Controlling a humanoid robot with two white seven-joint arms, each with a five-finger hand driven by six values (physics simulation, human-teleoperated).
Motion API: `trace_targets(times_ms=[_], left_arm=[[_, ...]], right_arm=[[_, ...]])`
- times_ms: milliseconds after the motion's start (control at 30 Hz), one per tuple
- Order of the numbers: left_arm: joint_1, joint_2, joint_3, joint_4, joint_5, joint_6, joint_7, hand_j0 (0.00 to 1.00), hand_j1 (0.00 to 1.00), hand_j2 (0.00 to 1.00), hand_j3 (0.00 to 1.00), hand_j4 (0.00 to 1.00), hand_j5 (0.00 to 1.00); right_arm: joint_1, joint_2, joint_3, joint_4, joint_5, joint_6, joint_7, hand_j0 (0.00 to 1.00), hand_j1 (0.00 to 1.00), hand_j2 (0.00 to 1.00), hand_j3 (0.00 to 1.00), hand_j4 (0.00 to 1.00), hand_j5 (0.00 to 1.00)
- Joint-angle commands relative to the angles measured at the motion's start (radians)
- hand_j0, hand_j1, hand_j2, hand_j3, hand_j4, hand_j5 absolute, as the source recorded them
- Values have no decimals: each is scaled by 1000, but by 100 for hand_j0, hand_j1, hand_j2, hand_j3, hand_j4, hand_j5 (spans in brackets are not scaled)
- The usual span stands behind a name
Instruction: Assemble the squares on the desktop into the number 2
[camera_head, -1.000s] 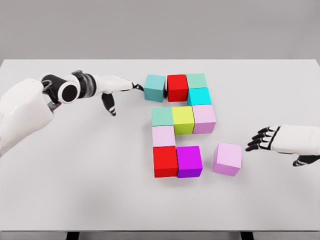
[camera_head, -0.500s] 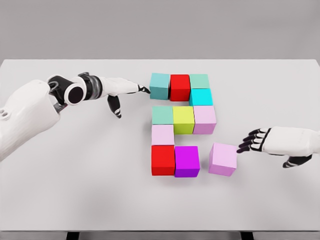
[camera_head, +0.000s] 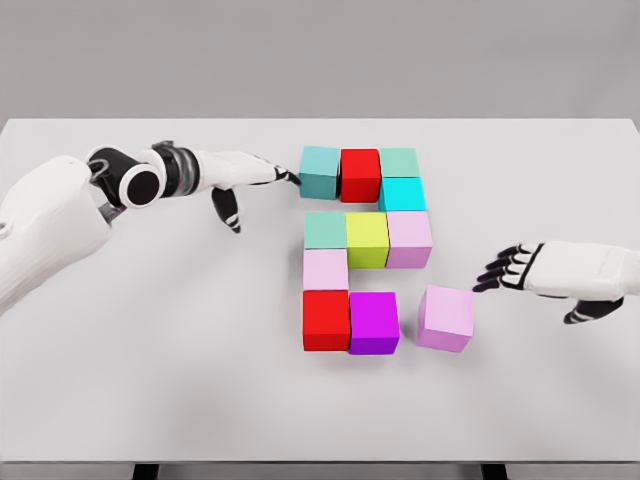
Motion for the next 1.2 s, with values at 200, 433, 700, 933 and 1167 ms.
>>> trace_targets(times_ms=[200, 433, 700, 933, 1167], left_arm=[[-23, -7, 27, 137, -1, -35, 8, 100, 100, 100, 100, 100, 100], [-38, -57, 26, 217, -2, -44, 8, 100, 100, 100, 100, 100, 100], [-38, -80, 26, 214, -2, -90, 8, 100, 100, 100, 100, 100, 100], [-40, -82, 24, 214, -1, -91, 8, 100, 100, 100, 100, 100, 100], [-38, -94, 24, 214, -1, -91, 8, 100, 100, 100, 100, 100, 100]], right_arm=[[28, -14, 2, 35, 23, 2, 0, 100, 100, 100, 100, 100, 100], [40, -6, 30, -24, 36, 2, 0, 100, 100, 100, 100, 100, 100], [23, -3, 33, -27, 35, 2, 0, 100, 100, 100, 100, 100, 100], [17, 21, 42, -27, 35, 2, 0, 100, 100, 100, 100, 100, 100], [6, 40, 44, -27, 35, 2, 0, 100, 100, 100, 100, 100, 100]])
